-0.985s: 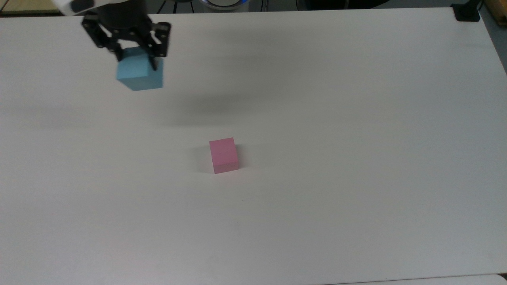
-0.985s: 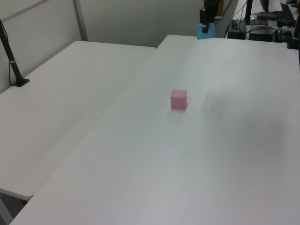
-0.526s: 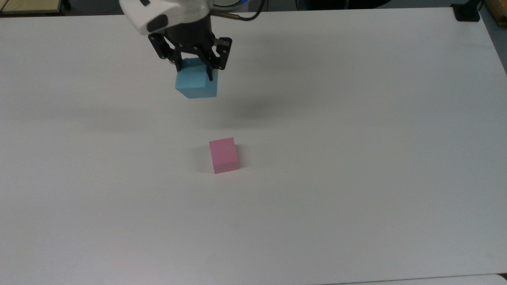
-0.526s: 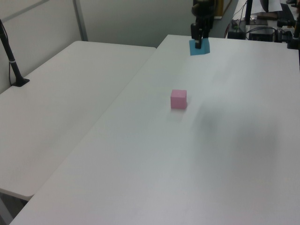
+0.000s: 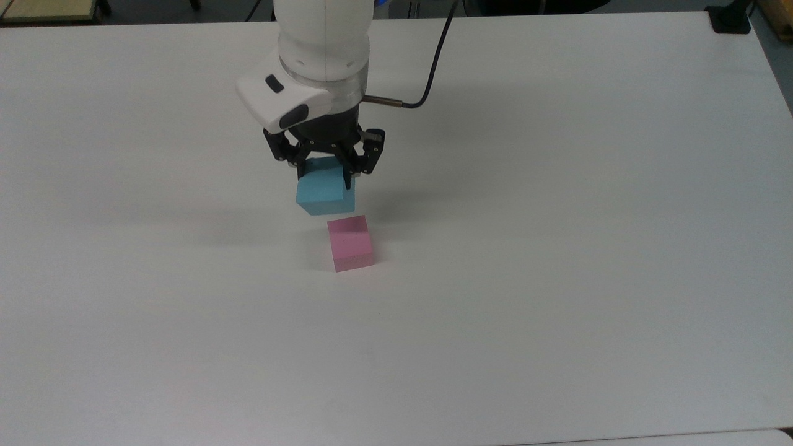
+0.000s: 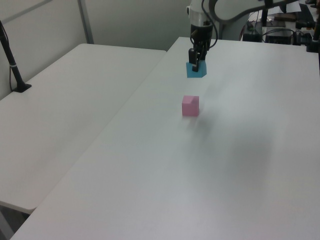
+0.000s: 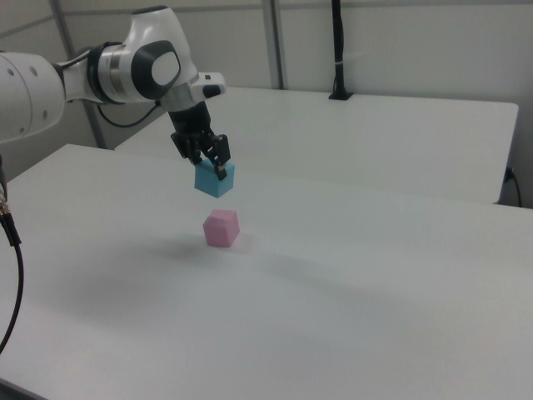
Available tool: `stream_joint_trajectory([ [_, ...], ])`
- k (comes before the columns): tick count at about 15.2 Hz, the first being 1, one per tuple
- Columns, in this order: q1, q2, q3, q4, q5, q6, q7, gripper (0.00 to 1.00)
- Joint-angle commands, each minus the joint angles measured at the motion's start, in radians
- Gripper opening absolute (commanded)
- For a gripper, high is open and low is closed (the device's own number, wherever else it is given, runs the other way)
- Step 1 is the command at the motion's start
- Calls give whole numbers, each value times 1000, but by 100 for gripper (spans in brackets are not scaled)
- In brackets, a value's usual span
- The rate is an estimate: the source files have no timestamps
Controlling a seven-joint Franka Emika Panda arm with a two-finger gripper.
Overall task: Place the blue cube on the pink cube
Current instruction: 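Lift the light-blue cube and carry it above the pink cube, then lower the light-blue cube onto the pink cube's top face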
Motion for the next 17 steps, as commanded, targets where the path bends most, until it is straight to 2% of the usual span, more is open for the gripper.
stream_joint_trajectory([
  [1, 17, 4, -8, -38, -64, 64, -38, 52],
  [4, 35, 21, -8, -46, -89, 97, -56, 52],
  [8, 58, 22, -8, -104, -142, 146, -51, 51],
  [17, 83, 52, -8, -135, -184, 190, -20, 49],
])
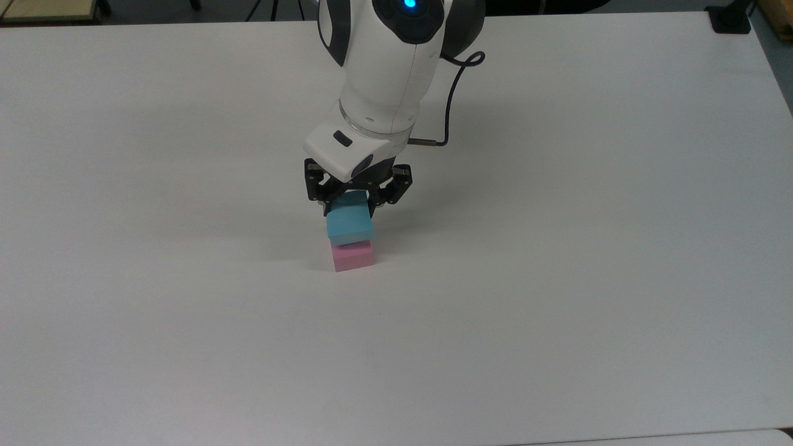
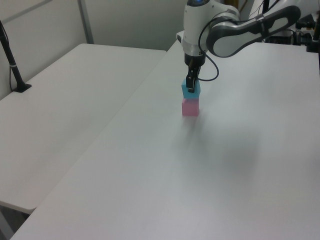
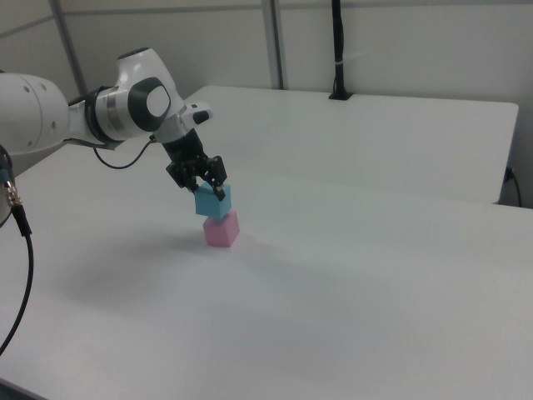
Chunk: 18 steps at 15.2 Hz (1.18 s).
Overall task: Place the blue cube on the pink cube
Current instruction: 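Lower the light-blue cube onto the pink cube's top face, then open the gripper to release the light-blue cube and rise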
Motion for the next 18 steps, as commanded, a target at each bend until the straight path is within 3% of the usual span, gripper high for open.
stream_joint_trajectory([
  [1, 9, 1, -9, -25, -26, 40, 19, 49],
  [4, 9, 9, -9, -24, -27, 43, 19, 52],
  [6, 9, 9, -9, -21, -29, 41, 19, 99],
  [13, 3, -1, -9, -15, -35, 34, 19, 100],
  [18, -6, -111, -7, 28, 20, -124, 20, 100],
])
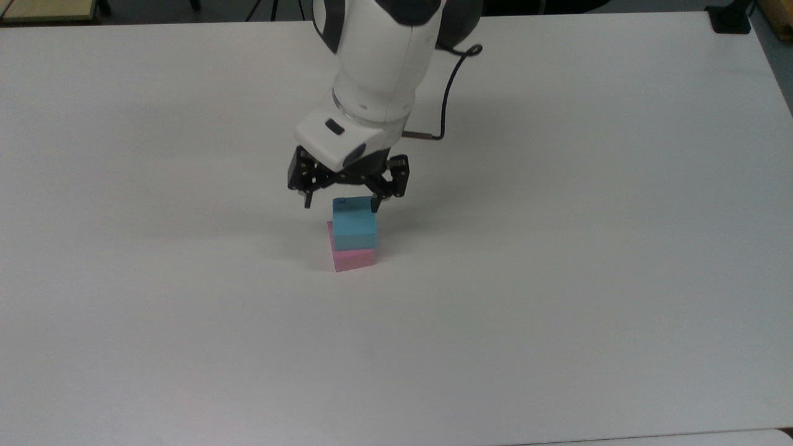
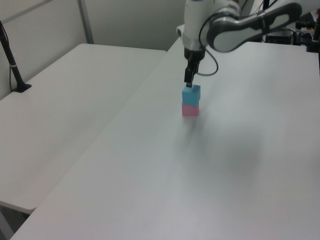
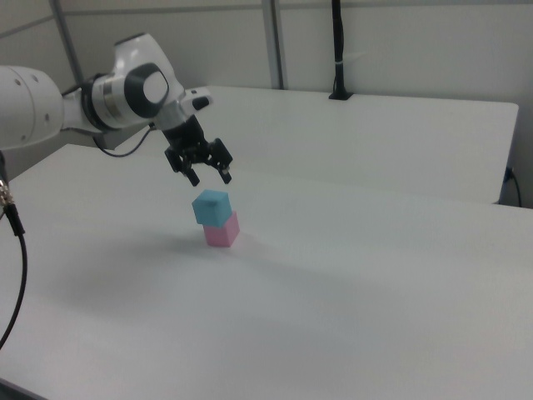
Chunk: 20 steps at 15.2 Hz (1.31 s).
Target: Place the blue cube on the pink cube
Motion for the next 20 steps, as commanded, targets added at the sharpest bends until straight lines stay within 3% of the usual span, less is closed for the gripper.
stream_joint_trajectory([
  [1, 2, -107, -4, -1, 57, -122, 15, 100],
  [4, -23, -197, -6, -1, 121, -238, 12, 100],
  [6, -71, -298, -10, -1, 239, -368, 9, 100],
  [12, -92, -432, -32, -20, 269, -575, 5, 100],
  [16, -98, -472, -44, -86, 273, -531, -46, 100],
  [20, -105, -471, -44, -170, 260, -314, -76, 100],
])
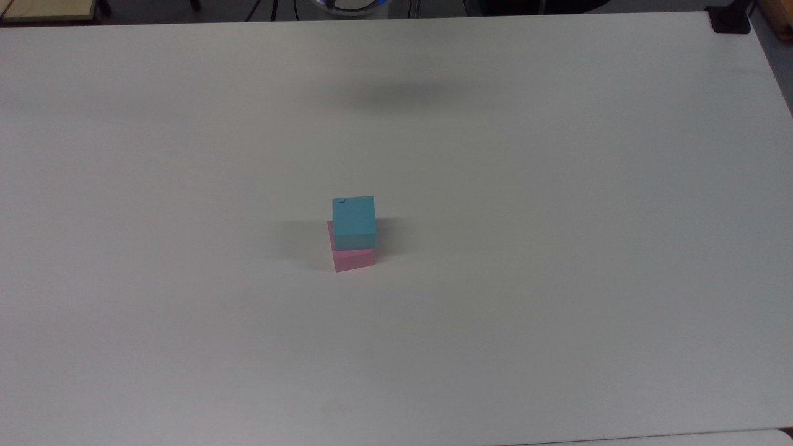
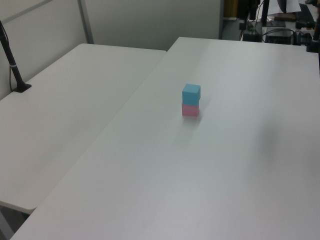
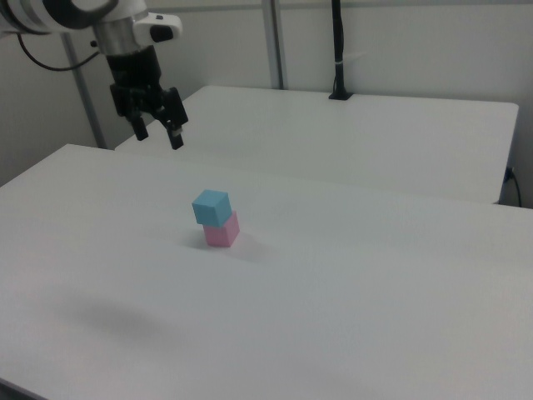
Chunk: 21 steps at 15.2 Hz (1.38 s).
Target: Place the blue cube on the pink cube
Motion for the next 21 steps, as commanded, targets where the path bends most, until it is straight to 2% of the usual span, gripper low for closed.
stream_joint_trajectory([
  [1, -14, -31, -8, -94, 8, 124, -35, 100],
  [5, -15, -30, -6, -56, -3, -4, -175, 100],
  [21, -3, -10, -15, -48, 5, 5, -116, 100],
])
